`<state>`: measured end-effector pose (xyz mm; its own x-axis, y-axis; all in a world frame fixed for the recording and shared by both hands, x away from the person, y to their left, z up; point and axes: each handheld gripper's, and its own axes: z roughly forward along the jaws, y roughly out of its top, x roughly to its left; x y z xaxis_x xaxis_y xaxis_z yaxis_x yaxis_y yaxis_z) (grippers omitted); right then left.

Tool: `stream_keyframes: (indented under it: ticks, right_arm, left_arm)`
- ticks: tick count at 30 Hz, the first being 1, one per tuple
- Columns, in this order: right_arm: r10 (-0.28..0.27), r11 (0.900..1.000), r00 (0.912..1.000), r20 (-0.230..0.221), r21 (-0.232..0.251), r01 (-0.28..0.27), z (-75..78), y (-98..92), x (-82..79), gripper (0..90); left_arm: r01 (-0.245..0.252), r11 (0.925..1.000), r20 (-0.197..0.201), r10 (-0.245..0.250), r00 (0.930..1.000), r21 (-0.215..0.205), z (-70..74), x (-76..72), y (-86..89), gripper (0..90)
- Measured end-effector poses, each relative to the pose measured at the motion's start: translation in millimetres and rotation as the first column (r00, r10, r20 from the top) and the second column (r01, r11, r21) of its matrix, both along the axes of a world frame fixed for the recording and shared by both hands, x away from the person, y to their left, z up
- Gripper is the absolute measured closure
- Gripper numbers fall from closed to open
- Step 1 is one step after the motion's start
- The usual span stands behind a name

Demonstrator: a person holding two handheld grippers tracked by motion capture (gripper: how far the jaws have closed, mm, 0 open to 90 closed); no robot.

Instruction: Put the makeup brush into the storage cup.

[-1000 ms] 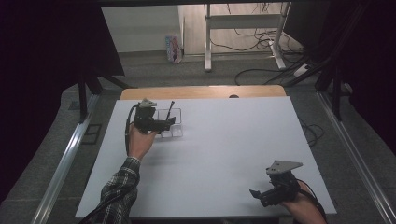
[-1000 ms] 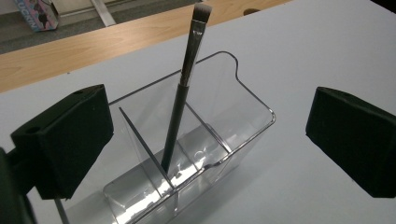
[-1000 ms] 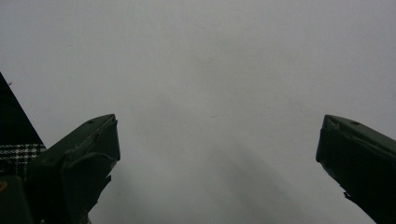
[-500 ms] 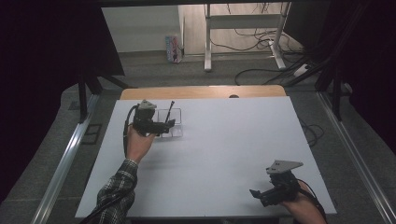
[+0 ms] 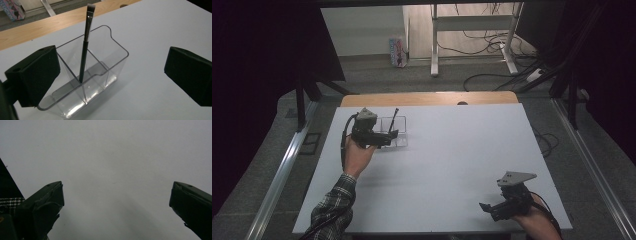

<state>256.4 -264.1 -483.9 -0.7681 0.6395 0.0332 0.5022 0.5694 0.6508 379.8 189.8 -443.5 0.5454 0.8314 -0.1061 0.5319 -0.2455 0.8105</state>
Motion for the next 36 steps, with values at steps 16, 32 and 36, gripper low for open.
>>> stream_keyframes:
  ticks: [16, 32, 36]
  right_arm:
    - [0.003, 1.000, 1.0000, 0.001, 0.000, -0.003, 0.0, 0.4, 0.1, 0.0]
    - [-0.008, 1.000, 1.0000, -0.001, 0.012, 0.008, 0.4, -0.8, 0.3, 0.0]
    - [-0.014, 1.000, 0.9999, 0.002, 0.014, 0.014, 0.7, -1.6, 0.6, 0.0]
  left_arm:
    - [0.042, 0.9991, 0.007, -0.042, 0.9991, -0.001, -7.4, -19.6, -6.9, 0.0]
    - [0.072, 0.9974, -0.012, -0.072, 0.9973, 0.002, -16.7, -36.4, -9.9, 0.0]
    - [0.073, 0.9973, -0.021, -0.073, 0.9971, -0.002, -18.0, -40.7, -8.8, 0.0]
